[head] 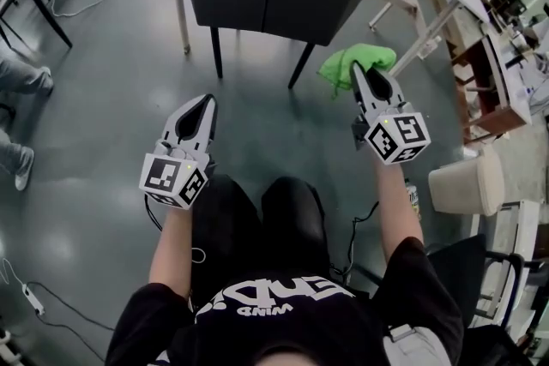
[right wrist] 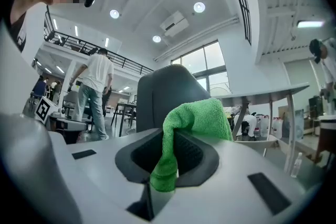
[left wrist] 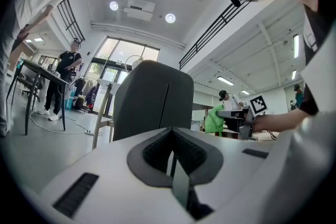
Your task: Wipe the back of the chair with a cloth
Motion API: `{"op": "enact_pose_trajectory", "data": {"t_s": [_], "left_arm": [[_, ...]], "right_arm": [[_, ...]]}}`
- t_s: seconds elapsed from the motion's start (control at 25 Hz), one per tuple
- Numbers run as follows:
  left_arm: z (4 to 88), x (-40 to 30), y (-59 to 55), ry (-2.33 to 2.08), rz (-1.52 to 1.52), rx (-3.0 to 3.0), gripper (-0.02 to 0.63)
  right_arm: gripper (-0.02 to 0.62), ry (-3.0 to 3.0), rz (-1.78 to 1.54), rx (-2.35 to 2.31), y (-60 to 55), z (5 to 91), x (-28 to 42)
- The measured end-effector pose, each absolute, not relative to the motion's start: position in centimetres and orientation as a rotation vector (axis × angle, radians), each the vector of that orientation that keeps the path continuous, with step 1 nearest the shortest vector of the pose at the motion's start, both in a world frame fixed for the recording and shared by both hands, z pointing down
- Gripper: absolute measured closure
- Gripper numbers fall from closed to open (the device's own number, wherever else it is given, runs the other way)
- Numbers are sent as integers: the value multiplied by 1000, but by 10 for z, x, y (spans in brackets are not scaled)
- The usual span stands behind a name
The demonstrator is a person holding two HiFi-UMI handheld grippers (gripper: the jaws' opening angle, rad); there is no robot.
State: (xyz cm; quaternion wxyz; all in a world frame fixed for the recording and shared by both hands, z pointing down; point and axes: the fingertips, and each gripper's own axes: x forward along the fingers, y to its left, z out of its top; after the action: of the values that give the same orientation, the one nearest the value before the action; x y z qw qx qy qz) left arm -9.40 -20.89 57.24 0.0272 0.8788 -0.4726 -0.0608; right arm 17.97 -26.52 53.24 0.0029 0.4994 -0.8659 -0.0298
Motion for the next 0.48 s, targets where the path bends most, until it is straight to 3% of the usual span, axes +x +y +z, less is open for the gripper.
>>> {"op": "enact_pose_trajectory", "data": {"t_s": [0.48], "left_arm": [[578, -83, -209, -1396, -168, 2720, 607]], "right_arm": [[548, -2671, -240, 1425, -341, 504, 153]]}}
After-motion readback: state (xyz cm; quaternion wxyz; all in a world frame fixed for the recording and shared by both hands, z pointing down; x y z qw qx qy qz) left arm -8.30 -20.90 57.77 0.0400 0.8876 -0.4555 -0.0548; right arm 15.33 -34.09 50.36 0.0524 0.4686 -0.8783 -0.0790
